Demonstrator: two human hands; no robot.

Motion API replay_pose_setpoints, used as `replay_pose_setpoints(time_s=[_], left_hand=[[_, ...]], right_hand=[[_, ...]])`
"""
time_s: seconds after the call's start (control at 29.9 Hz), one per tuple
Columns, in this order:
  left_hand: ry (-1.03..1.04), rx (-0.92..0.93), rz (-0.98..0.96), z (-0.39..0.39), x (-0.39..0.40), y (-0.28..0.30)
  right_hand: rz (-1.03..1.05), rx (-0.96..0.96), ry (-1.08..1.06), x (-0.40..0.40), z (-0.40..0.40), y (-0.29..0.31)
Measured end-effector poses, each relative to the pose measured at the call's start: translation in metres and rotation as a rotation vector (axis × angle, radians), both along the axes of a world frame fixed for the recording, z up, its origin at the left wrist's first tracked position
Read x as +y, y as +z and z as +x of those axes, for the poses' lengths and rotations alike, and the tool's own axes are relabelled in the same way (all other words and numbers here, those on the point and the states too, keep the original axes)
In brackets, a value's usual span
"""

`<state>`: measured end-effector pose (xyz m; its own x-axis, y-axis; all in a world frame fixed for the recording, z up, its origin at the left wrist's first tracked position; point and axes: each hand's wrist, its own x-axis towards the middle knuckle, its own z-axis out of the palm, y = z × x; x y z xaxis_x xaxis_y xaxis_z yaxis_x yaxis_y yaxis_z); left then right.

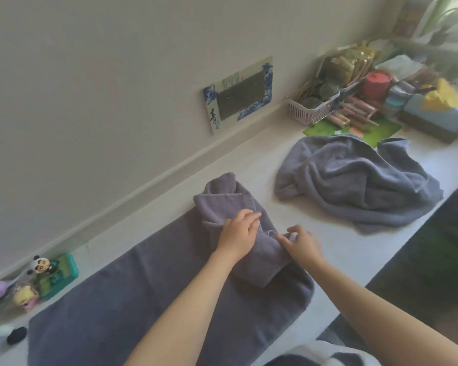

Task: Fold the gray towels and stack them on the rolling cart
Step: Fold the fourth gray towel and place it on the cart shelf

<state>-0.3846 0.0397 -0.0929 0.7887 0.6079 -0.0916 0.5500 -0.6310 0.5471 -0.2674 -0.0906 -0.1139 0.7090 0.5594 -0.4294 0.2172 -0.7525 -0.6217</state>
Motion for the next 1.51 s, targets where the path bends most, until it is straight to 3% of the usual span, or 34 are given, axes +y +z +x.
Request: replay_pose_setpoints(time_s=[0.17,0.27,0.5,0.74,1.04,1.17,1.4,1.51], left_hand=[[-0.155,0.315,-0.122,0.028,0.019,-0.002],[-0.149,0.369,-0.133,0.032,0.021,-0.007],[0.144,0.236,-0.093,0.02,0.019,-0.006],[0.428,-0.208,-0.265,0.021,0.031,0.03],[0.255,-0.421,-0.358,0.119,0.034,0.092],[0.2,-0.478,-0.316,0.186,0.034,0.116],[-0.066,-0.306,-0.22,0.338,0.016,0.139],[-0.087,-0.289,-0.192,0.399,0.011,0.133]], right_hand=[[-0.028,0.026,-0.052,-0.024,-0.012,-0.003],[0.011,0.113,-0.166,-0.03,-0.017,-0.008],[-0.068,0.162,-0.272,-0.013,-0.02,-0.007],[0.495,0.325,-0.419,-0.023,-0.011,0.032],[0.686,0.003,-0.463,-0.062,0.074,0.098],[0.749,-0.156,-0.471,-0.081,0.125,0.124],[0.78,-0.217,-0.657,-0.116,0.252,0.137],[0.777,-0.224,-0.702,-0.131,0.305,0.137]])
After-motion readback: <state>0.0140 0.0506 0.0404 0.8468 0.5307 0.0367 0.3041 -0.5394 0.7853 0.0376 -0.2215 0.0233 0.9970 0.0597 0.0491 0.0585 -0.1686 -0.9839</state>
